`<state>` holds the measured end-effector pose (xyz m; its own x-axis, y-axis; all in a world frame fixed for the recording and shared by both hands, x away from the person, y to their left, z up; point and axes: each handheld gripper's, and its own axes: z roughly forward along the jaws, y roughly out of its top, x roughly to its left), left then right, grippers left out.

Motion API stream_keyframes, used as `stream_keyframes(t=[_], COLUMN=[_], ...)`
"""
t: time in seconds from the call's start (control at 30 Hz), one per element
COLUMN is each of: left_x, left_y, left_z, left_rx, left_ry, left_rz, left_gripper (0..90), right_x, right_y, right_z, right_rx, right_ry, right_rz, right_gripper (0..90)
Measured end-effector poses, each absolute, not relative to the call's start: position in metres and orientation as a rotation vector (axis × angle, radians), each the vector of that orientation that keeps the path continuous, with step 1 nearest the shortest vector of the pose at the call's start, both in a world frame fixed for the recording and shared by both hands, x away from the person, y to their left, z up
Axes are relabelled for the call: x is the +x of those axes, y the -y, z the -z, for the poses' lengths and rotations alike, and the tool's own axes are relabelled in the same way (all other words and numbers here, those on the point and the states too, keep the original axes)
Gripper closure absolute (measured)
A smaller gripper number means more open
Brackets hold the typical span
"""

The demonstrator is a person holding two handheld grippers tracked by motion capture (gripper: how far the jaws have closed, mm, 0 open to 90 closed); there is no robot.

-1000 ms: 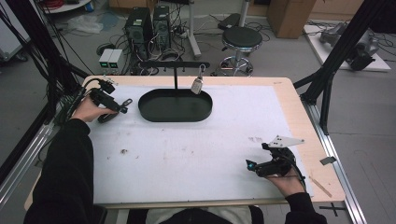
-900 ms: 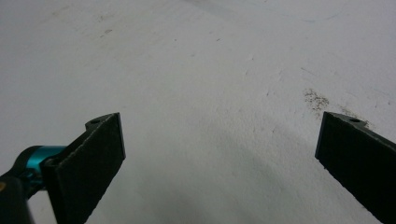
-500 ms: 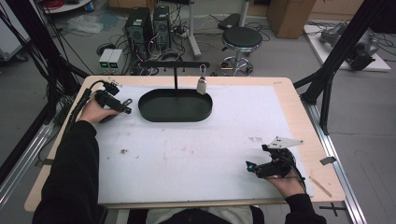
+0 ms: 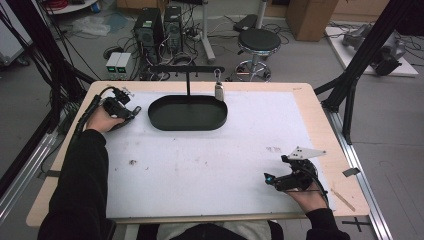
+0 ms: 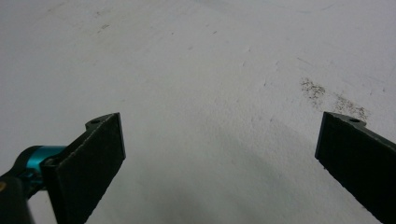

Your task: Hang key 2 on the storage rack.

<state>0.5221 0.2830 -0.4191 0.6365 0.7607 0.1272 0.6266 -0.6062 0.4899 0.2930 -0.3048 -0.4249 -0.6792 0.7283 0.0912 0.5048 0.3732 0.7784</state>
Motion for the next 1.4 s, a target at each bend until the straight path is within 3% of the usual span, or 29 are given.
stream_keyframes(t=[0.33,0.63,1.4], left_x=[0.513,0.49,0.455], left_y=[-0.28,-0.282,-0.277], left_z=[0.405,0.367,0.287], left_rx=[2.473,2.44,2.366], left_ry=[-1.059,-1.044,-0.912], left_rz=[-0.38,-0.485,-0.606], left_gripper=[85.9,85.9,85.7], right_x=[0.295,0.293,0.294], right_y=[0.306,0.304,0.309], right_z=[0.429,0.426,0.419], right_rx=[1.107,1.09,1.089], right_ry=[-2.378,-2.374,-2.338], right_rz=[-1.217,-1.235,-1.272], right_gripper=[0.8,0.8,0.8])
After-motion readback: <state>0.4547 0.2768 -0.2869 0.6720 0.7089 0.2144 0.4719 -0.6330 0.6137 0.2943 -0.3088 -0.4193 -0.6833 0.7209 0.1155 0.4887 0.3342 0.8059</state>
